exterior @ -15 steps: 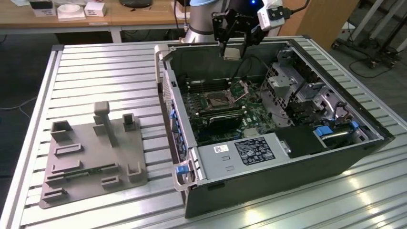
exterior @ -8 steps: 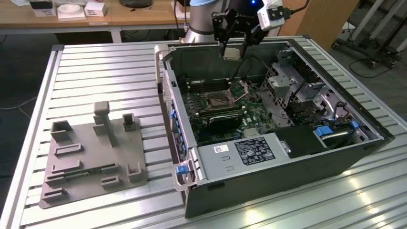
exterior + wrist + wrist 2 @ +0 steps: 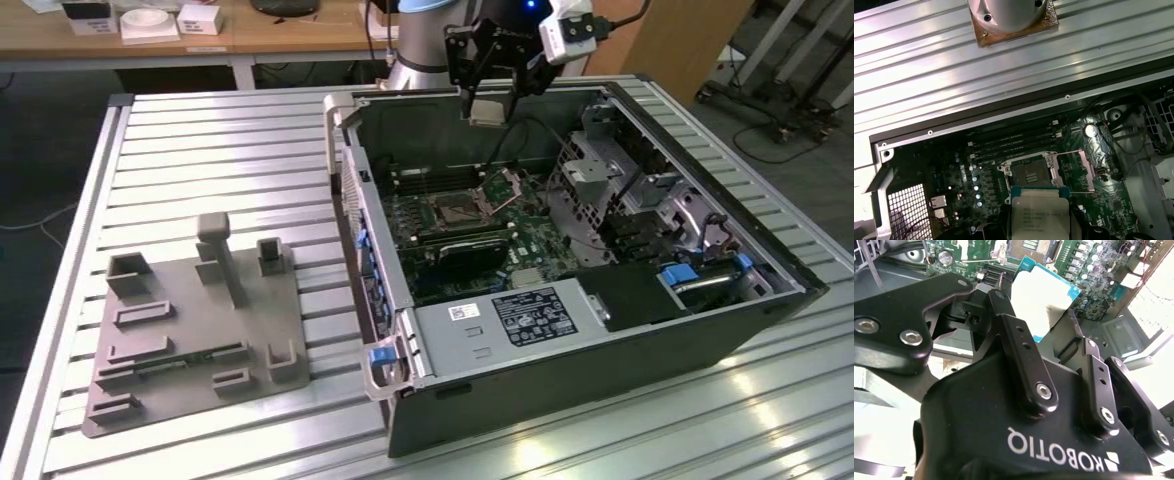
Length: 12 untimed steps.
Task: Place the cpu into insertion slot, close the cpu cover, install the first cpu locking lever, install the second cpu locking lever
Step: 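Place the cpu into insertion slot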
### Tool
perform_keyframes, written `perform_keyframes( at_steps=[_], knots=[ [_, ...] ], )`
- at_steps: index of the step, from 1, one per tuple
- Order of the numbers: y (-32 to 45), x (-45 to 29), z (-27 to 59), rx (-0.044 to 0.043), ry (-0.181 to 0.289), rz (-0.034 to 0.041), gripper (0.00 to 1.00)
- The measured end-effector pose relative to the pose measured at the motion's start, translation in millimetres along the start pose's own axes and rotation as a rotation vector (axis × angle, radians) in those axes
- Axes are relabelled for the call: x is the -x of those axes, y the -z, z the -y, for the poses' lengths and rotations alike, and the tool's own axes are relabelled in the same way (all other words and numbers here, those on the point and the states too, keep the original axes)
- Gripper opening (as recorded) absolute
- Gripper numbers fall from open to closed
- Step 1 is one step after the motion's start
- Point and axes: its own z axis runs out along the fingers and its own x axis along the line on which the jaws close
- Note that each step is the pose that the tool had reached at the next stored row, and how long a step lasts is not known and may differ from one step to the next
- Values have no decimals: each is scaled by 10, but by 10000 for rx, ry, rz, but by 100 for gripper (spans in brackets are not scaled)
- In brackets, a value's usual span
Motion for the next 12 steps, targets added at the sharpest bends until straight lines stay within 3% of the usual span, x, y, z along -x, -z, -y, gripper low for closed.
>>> perform_keyframes(
  at_steps=[12],
  knots=[
    [-3,0,0,17,-925,82,54]
  ],
)
